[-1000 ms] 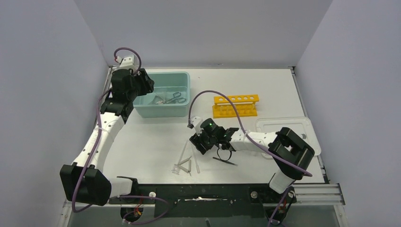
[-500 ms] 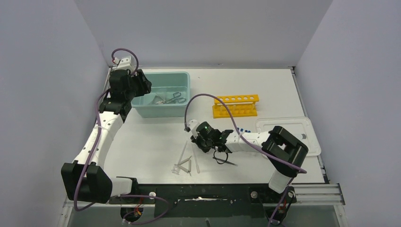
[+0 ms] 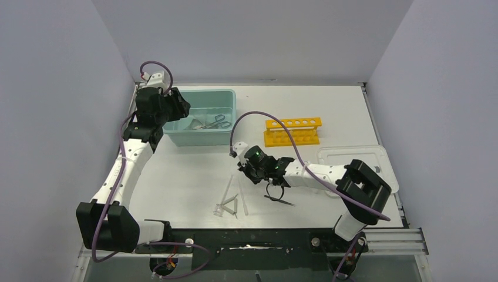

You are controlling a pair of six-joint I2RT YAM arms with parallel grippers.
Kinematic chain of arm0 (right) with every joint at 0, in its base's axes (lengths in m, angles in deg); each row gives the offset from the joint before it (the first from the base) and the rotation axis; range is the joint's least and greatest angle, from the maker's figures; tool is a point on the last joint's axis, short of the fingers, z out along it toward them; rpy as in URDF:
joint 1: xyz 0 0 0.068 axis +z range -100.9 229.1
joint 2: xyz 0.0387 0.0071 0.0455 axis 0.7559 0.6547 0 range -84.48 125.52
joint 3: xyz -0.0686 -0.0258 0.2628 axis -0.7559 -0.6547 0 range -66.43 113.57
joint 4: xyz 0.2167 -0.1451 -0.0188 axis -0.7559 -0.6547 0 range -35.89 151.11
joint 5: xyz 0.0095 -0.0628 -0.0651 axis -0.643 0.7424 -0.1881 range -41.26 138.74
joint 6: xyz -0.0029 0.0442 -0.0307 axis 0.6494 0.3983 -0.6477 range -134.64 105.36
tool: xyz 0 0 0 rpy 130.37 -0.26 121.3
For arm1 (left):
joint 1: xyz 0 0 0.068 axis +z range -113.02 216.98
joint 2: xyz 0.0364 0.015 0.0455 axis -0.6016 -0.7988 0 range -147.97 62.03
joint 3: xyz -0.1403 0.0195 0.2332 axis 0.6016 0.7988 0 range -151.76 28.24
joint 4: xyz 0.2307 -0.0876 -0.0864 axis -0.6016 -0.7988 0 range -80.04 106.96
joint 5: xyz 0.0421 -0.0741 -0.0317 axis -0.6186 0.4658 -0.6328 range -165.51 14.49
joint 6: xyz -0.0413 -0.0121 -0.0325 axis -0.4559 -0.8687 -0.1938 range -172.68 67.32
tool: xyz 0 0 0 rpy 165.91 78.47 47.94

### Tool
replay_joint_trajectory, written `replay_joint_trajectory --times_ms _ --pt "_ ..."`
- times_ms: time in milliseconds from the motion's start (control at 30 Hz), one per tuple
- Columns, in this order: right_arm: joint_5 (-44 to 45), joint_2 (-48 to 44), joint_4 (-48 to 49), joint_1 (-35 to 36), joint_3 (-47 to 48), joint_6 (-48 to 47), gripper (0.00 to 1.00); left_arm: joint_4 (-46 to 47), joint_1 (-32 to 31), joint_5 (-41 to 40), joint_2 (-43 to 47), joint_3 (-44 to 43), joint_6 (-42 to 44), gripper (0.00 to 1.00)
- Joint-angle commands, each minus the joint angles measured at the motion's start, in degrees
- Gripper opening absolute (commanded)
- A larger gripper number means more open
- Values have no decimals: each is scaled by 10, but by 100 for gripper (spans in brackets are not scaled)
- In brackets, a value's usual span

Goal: Organize the chemistry lab equipment

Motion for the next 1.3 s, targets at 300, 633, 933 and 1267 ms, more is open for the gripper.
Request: replay_joint_trajectory --times_ms 300,633,933,1267 --pt "-89 -128 14 -70 110 -53 0 124 9 355 11 3 -6 60" --pt "-174 -149 123 -136 148 -11 0 539 -4 321 68 202 -369 46" --pt "-191 -116 133 -138 188 -7 0 565 -81 271 71 217 -351 34" --pt "-209 90 69 -163 411 10 0 260 -85 83 141 148 -176 28"
